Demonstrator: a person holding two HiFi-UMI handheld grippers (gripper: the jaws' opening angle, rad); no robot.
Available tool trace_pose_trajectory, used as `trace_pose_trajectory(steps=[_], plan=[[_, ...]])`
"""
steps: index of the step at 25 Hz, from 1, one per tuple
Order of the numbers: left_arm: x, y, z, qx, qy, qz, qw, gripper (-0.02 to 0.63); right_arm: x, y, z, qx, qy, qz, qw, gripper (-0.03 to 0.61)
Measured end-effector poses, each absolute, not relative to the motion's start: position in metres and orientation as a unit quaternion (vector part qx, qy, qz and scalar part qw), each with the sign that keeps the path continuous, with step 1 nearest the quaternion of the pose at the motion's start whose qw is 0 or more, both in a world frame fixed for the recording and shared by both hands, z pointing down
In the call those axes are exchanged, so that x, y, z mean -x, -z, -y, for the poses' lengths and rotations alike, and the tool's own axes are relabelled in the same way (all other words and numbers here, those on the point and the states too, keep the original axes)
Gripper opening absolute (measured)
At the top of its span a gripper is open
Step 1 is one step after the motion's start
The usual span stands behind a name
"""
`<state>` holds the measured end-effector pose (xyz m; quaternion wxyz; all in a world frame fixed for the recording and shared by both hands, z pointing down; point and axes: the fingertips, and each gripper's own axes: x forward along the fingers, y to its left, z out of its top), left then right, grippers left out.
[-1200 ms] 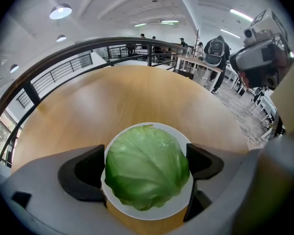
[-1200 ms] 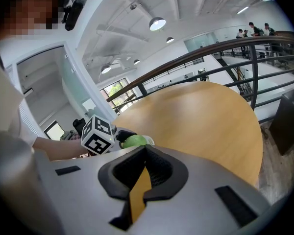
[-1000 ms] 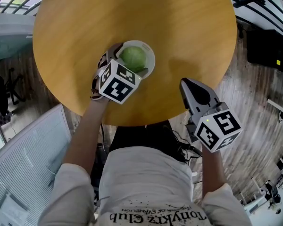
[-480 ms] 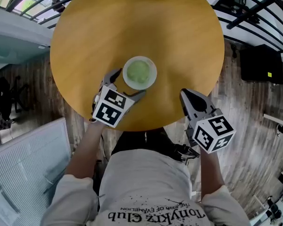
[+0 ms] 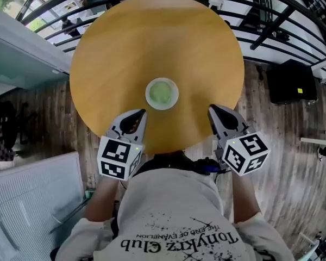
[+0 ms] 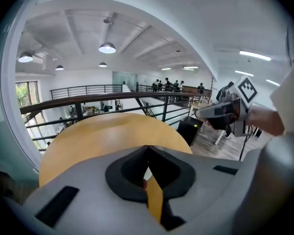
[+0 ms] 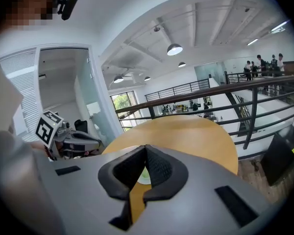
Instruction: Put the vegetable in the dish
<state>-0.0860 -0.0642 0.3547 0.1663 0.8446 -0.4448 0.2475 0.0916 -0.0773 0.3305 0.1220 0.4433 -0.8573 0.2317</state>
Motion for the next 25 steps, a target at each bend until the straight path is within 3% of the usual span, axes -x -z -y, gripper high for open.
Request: trace_pose_trajectory(steps=[3,7,25], plan=[[0.086,-0.36,0.048,-0.843,-0.274,0.44,0.145,0.023,-0.094,-0.314,0.078,-0.467,-0.218,0.85,0.11,0.017],[0.091,-0.365,0.027,-0.839,-0.257,0.446,0.174,0.023,-0.086,-0.304,0.067,-0.465,-0.207,0.855,0.099,0.017],[0.099,-0.365,0.008,-0.836,-0.264,0.445,0.184,0.023,-0.051,-0.311,0.036,-0.423,-0.216,0.871,0.125,0.016]])
